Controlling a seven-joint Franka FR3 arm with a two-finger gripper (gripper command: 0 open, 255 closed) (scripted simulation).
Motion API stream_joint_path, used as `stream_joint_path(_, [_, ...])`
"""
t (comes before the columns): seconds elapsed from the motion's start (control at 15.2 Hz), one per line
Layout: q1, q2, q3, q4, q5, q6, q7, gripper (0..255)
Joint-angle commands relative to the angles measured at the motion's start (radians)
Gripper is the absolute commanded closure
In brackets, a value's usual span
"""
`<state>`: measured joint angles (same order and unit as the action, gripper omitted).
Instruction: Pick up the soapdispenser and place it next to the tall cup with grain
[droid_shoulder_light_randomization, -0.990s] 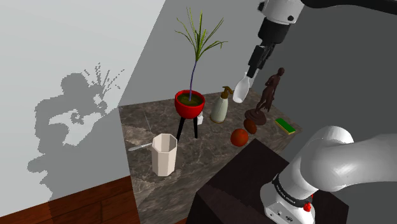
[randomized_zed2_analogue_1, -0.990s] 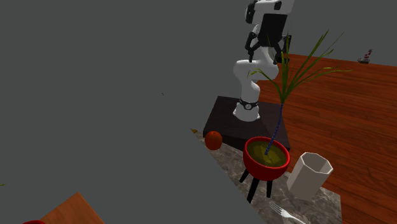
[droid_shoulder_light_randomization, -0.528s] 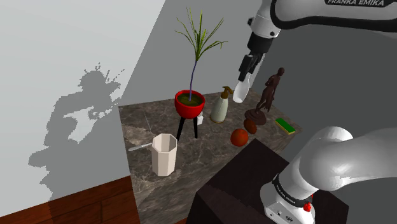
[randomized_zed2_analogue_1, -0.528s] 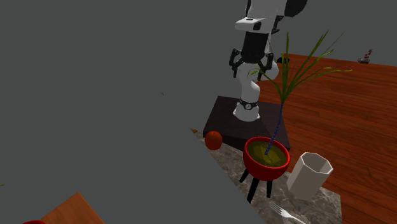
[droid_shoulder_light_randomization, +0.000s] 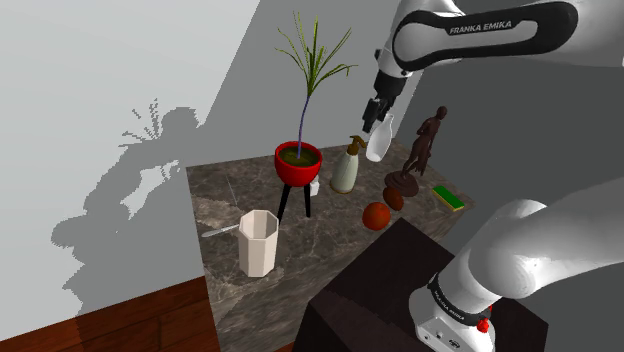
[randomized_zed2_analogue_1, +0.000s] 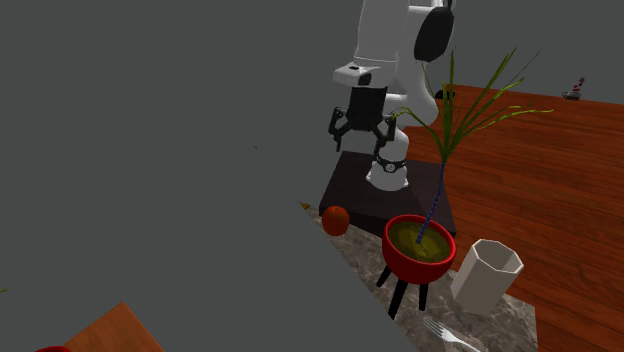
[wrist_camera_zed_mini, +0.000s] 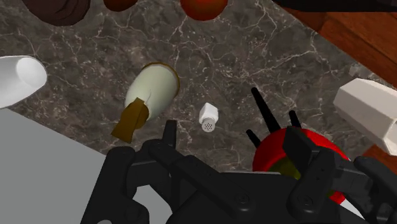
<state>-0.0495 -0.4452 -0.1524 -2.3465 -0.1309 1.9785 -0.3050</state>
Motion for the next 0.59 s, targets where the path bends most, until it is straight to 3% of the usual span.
stream_joint_path(0.0, [-0.007, 0.061, -0.022, 0.012, -0.004, 0.055, -0.022, 0])
stream_joint_path(0.53, [-0.029, 0.335, -0.102, 0.121, 0.029, 0.236, -0.125, 0])
